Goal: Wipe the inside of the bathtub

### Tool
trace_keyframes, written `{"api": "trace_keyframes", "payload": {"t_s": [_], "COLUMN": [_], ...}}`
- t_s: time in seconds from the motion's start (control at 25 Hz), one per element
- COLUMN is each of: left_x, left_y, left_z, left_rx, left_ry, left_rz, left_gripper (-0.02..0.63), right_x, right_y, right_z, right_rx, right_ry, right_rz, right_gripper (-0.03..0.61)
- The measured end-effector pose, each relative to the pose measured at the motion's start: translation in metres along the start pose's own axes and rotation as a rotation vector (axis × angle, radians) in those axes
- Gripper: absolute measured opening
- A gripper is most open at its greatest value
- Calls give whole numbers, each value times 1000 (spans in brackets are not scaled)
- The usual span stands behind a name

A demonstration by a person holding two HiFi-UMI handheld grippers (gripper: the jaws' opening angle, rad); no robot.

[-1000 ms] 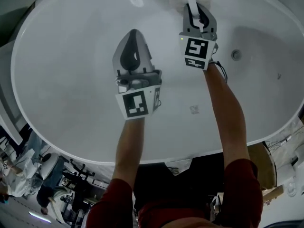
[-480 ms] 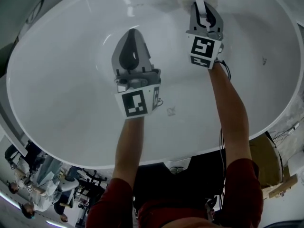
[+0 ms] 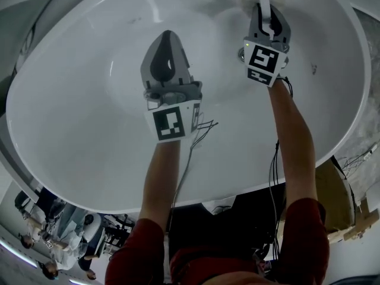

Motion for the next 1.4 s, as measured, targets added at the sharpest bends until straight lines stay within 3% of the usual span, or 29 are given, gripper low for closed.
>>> {"api": "trace_keyframes", "payload": {"t_s": [0.16,0.4,0.56,0.92,1.12,1.4], "left_x": [-2,-40,-82,-200,-226,-248], "left_y": [-1,0,-1,-17,-29,-81], "left_z": [-2,-60,-119,-301,-344,-370], "left_rx": [-5,-37,-70,-55,-88,-128], "left_ry": [-6,61,114,292,367,404], "left_rz": [8,16,10,-7,-21,-18], "left_gripper": [15,15,15,15,15,15], "right_x": [1,-16,-40,-74,-72,-67], "right_y": [-1,14,26,71,79,31], "right_z": [-2,-48,-132,-371,-442,-528], "right_rx": [5,6,-4,6,-23,-53], "right_ry": [-4,4,73,274,371,460], "right_rz": [-2,-16,3,34,46,23], "right_gripper": [92,92,92,92,92,92]}}
Point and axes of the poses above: the fingertips, and each gripper's own axes: x forward along the fingers, z to its right, y out of its top, the point moved 7 cm from there along -x, backward along the fingers, and after that the axes turned 3 degrees about -z, right-handed, at the moved point
